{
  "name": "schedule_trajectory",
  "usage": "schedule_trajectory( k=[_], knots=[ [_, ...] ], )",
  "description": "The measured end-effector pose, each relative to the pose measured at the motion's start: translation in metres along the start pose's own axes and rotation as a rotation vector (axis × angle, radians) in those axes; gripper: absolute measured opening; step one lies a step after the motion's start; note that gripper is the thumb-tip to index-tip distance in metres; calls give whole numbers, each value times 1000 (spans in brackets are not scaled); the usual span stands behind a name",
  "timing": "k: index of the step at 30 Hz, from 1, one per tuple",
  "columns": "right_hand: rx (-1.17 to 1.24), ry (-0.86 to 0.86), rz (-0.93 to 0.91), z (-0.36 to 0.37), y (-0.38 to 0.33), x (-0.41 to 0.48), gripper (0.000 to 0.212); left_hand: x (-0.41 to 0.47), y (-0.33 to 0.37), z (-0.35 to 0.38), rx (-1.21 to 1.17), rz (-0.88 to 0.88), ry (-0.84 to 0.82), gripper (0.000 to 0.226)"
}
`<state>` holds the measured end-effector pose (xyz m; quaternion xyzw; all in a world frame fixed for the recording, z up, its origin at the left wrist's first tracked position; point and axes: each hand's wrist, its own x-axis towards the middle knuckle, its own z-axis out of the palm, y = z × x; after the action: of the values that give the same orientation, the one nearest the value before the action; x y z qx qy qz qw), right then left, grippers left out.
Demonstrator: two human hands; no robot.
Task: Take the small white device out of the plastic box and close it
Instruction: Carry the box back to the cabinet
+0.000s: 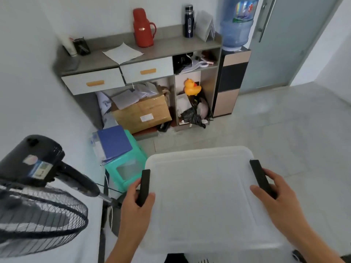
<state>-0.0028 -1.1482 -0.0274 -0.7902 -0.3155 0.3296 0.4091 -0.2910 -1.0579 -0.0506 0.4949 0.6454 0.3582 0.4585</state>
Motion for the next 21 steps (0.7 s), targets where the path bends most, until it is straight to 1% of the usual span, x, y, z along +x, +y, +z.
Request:
schedule_trajectory(
  k=[3,8,13,15,18,21],
  knots=[
    [8,-12,19,15,-17,65,44,63,15,27,10,-19,-8,38],
    [38,34,32,41,-53,176,45,185,53,72,-14,-12,-65,37],
    [61,92,20,50,-112,277,46,299,121,107,17,35,-113,41],
    [87,92,28,52,-132,311,46,337,141,121,29,46,-146,44],
    [88,108,25,55,-154,366,46,389,168,142,12,50,-149,47],
    [82,72,20,62,-170,428,45,440,180,168,-5,35,-137,48]
  ],
)
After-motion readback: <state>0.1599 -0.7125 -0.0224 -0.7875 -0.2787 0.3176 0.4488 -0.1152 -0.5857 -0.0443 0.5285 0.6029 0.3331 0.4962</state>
